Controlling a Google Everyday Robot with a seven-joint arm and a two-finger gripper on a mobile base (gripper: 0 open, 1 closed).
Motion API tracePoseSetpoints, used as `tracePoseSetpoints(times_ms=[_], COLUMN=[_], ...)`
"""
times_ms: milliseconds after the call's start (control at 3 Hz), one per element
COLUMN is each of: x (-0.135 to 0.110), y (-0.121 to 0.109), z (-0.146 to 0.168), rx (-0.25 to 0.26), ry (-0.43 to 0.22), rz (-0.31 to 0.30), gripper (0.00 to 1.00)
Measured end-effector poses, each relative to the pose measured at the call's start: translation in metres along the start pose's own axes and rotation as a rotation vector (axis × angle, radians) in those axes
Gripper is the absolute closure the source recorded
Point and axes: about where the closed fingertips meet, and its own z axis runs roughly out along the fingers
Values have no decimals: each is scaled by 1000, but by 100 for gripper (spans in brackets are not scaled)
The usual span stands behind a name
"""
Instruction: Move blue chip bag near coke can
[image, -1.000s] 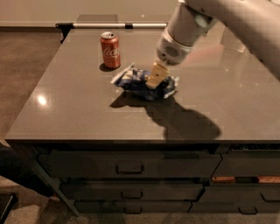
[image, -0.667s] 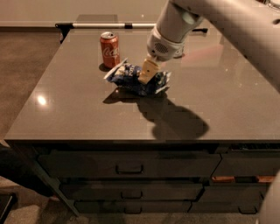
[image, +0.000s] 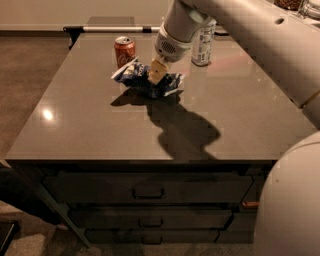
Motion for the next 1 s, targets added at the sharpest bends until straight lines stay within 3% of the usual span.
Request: tracePoseSetpoints(times_ms=[667,1000], x=[-1,-1], y=[2,2], z=[5,6], rx=[-7,-8], ry=[3,4], rz=[-3,-3], gripper=[2,0])
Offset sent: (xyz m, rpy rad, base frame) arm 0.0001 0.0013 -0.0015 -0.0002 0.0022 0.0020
